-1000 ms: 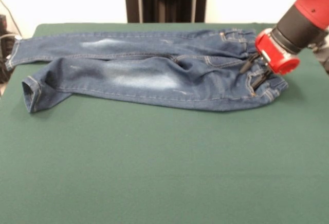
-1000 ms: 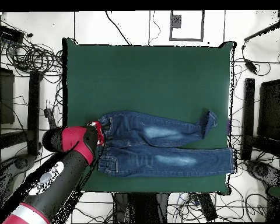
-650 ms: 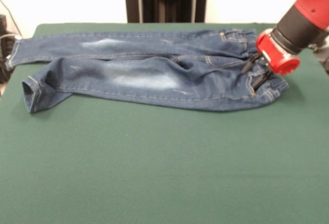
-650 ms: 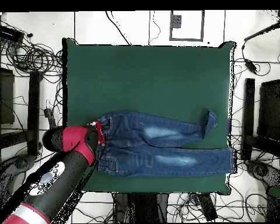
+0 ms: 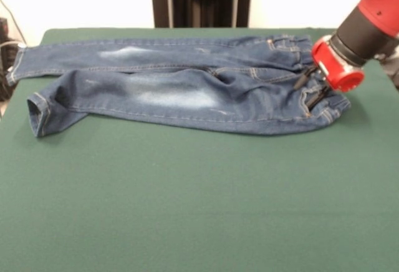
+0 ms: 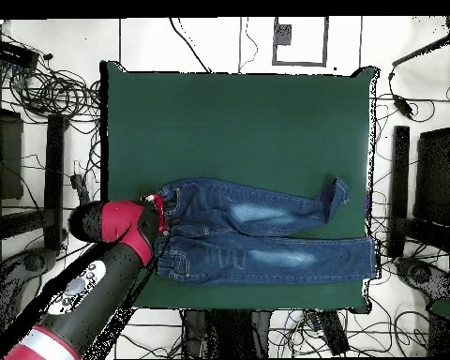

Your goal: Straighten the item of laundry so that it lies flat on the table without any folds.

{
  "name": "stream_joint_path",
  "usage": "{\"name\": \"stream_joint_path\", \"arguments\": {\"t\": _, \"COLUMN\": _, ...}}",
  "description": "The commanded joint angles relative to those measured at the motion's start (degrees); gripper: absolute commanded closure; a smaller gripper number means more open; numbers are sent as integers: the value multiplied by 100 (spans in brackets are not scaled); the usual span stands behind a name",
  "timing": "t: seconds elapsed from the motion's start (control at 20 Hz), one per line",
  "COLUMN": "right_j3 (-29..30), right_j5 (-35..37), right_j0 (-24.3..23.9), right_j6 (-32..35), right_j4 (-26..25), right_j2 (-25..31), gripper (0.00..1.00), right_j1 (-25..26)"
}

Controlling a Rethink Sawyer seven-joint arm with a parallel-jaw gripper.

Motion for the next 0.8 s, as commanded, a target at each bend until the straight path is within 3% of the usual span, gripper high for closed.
{"name": "stream_joint_path", "arguments": {"t": 0.05, "right_j3": -1380, "right_j5": 132, "right_j0": 380, "right_j6": 2083, "right_j4": 917, "right_j2": 1635, "gripper": 0, "right_j1": 860}}
{"name": "stream_joint_path", "arguments": {"t": 0.25, "right_j3": -2133, "right_j5": 1100, "right_j0": 732, "right_j6": 2519, "right_j4": 518, "right_j2": 433, "gripper": 0, "right_j1": 1456}}
{"name": "stream_joint_path", "arguments": {"t": 0.4, "right_j3": -1986, "right_j5": 765, "right_j0": 797, "right_j6": 2469, "right_j4": 692, "right_j2": 522, "gripper": 0, "right_j1": 1404}}
{"name": "stream_joint_path", "arguments": {"t": 0.8, "right_j3": -2107, "right_j5": 760, "right_j0": 1005, "right_j6": 3053, "right_j4": 985, "right_j2": 505, "gripper": 0, "right_j1": 1391}}
